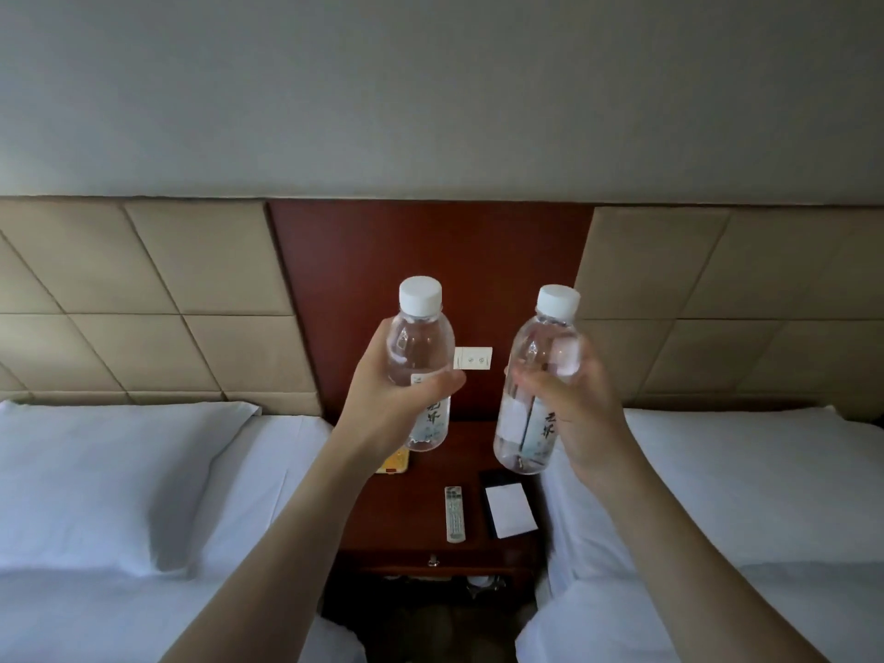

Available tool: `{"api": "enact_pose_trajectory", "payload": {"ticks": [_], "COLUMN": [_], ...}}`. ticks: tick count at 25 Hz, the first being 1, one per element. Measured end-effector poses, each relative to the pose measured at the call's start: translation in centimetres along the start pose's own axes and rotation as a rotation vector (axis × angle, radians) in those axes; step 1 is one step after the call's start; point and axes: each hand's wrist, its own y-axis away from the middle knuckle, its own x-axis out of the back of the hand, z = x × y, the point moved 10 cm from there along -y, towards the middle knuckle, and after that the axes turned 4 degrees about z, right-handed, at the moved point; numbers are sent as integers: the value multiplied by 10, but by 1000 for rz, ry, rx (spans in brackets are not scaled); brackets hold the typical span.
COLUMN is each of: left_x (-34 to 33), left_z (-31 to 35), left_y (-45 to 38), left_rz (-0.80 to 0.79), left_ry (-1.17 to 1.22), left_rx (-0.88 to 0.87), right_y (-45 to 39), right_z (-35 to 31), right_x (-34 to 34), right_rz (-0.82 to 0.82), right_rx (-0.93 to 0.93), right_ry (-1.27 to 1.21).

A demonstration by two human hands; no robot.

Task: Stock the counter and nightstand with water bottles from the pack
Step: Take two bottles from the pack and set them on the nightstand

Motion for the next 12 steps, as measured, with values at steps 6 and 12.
{"api": "enact_pose_trajectory", "payload": {"ticks": [6, 12], "left_x": [3, -13], "left_z": [-191, -437], "left_y": [-155, -246], "left_rz": [-40, -100], "left_ry": [-36, -122], "left_rx": [88, 227], "right_y": [-147, -236], "right_z": [201, 448], "right_x": [-19, -7], "right_rz": [-34, 62], "right_rx": [-125, -275], "right_ry": [32, 133]}}
